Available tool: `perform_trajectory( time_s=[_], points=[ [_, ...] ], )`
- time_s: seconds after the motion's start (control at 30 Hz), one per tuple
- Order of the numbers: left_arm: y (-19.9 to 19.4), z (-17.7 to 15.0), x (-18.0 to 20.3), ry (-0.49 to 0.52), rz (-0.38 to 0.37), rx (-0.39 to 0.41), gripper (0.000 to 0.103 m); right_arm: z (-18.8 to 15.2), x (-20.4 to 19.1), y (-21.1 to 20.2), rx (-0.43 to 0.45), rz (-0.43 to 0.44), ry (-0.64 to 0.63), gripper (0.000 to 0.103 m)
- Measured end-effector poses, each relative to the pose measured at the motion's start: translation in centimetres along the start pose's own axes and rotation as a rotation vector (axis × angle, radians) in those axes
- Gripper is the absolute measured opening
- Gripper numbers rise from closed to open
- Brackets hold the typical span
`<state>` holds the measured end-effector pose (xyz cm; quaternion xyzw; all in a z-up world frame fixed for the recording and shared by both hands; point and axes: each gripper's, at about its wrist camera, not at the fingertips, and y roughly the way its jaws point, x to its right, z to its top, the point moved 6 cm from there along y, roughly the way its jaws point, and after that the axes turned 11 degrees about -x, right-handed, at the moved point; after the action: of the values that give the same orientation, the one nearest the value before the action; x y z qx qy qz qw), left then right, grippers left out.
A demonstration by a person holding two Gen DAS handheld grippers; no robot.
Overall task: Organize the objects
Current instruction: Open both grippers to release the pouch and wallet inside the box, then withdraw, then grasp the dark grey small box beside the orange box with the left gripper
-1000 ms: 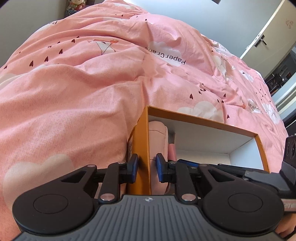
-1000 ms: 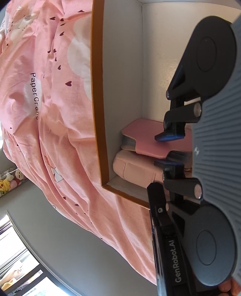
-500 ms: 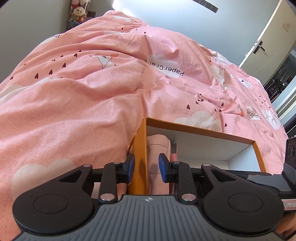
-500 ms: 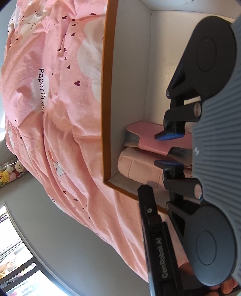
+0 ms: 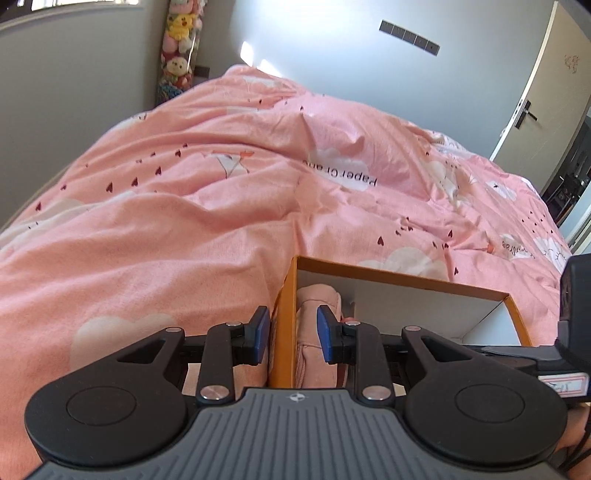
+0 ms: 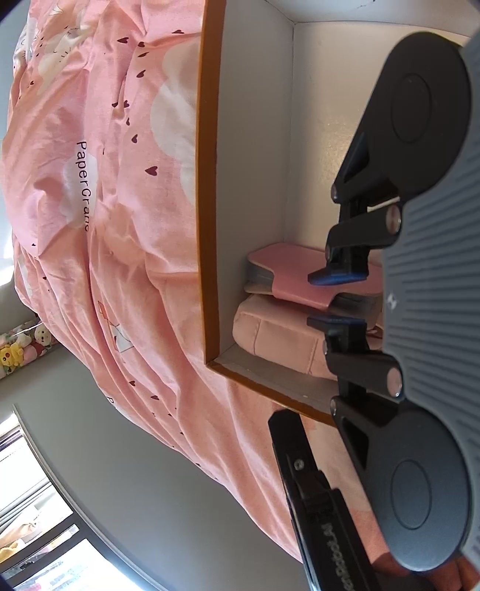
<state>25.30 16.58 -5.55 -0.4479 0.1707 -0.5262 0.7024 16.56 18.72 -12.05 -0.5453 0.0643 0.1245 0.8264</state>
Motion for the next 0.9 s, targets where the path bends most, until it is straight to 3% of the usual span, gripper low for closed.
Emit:
perform_trajectory(
  time_s=[0.17,0.37,0.53,0.9],
  points=[
    [-2.0,-0.4,0.8,0.006,-0.003,0.039,0.031,-0.1,0.1,-0.4,0.005,-0.004,-0.002,0.016],
    [-4.6,-1.5,2.8,0.078,-0.037,0.025,0.031,-0.8,-0.6,-2.5,0.027,-0.032,-0.024,0.014],
    [-6.2,-3.5,4.8,0.173,-0.101,-0.04,0.031,-2.6,-1.4,-5.5,0.049,-0.072,-0.051,0.014],
    [-5.8,-11.0,5.9,0.204,-0.15,-0.214,0.031,-9.9,-2.0,-11.5,0.094,-0.147,-0.072,0.015]
  ],
)
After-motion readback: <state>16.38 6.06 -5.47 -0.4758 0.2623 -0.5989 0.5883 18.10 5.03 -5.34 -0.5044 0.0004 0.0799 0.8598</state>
